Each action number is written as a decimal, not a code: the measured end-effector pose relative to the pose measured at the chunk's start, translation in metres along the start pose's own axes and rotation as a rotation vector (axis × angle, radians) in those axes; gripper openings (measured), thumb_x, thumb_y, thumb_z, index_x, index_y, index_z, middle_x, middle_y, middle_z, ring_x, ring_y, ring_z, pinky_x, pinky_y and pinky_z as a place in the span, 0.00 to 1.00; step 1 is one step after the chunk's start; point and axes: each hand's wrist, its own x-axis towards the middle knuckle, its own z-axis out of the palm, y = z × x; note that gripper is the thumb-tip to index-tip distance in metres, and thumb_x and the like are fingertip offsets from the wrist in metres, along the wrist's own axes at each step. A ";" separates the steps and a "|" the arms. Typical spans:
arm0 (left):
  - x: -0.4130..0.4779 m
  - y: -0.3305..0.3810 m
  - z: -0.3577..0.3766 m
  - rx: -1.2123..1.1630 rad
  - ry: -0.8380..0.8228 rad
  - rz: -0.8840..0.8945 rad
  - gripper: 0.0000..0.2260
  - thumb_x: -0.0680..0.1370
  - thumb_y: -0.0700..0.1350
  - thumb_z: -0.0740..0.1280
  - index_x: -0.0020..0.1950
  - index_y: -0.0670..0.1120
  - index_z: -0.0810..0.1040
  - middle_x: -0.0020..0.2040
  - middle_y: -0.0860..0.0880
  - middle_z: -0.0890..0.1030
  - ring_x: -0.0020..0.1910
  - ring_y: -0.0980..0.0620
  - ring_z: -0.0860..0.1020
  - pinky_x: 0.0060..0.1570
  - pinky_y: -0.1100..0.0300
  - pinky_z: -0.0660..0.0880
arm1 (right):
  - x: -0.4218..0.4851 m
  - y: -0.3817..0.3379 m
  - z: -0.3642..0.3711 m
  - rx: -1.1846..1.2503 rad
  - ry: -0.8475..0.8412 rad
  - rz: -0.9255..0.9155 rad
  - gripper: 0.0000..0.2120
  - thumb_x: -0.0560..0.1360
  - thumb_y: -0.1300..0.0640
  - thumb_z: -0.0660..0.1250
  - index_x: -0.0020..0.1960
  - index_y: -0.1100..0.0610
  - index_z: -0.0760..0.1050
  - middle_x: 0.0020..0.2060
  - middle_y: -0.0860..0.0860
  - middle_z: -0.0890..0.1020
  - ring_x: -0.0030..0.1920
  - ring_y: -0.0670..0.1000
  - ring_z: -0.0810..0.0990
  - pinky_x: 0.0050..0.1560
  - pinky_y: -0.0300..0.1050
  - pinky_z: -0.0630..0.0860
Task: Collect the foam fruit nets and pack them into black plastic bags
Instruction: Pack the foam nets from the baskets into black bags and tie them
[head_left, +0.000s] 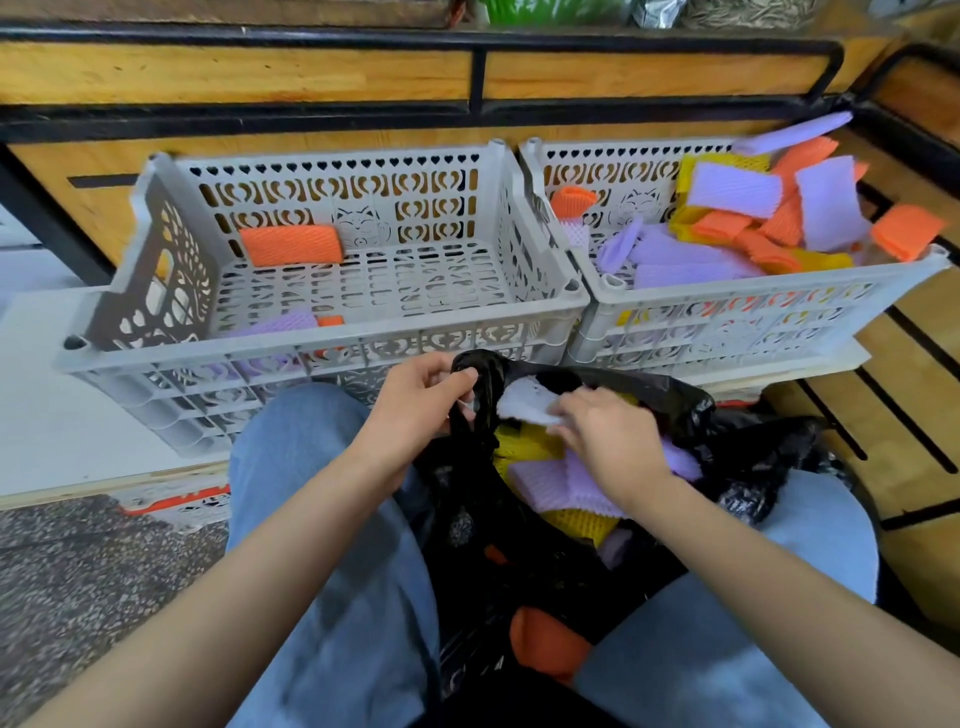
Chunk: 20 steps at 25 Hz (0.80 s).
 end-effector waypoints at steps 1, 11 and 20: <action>0.001 0.000 -0.001 0.003 0.002 -0.004 0.08 0.79 0.40 0.63 0.40 0.42 0.73 0.26 0.54 0.74 0.28 0.57 0.74 0.33 0.63 0.72 | -0.004 -0.003 0.008 -0.041 -0.127 -0.015 0.11 0.78 0.50 0.62 0.58 0.50 0.76 0.53 0.50 0.80 0.57 0.54 0.76 0.47 0.47 0.71; 0.016 -0.006 -0.019 0.401 -0.008 0.256 0.09 0.76 0.40 0.67 0.39 0.51 0.71 0.29 0.55 0.69 0.32 0.54 0.71 0.40 0.63 0.68 | 0.002 0.012 -0.034 -0.044 0.009 -0.386 0.18 0.78 0.46 0.52 0.52 0.52 0.78 0.43 0.46 0.83 0.44 0.48 0.83 0.36 0.41 0.77; 0.074 0.026 -0.135 0.898 0.117 0.606 0.08 0.78 0.42 0.64 0.56 0.44 0.76 0.50 0.53 0.71 0.51 0.58 0.69 0.51 0.67 0.62 | 0.135 -0.068 -0.066 0.215 0.196 -0.390 0.13 0.79 0.54 0.58 0.61 0.58 0.71 0.52 0.51 0.76 0.53 0.44 0.71 0.47 0.37 0.67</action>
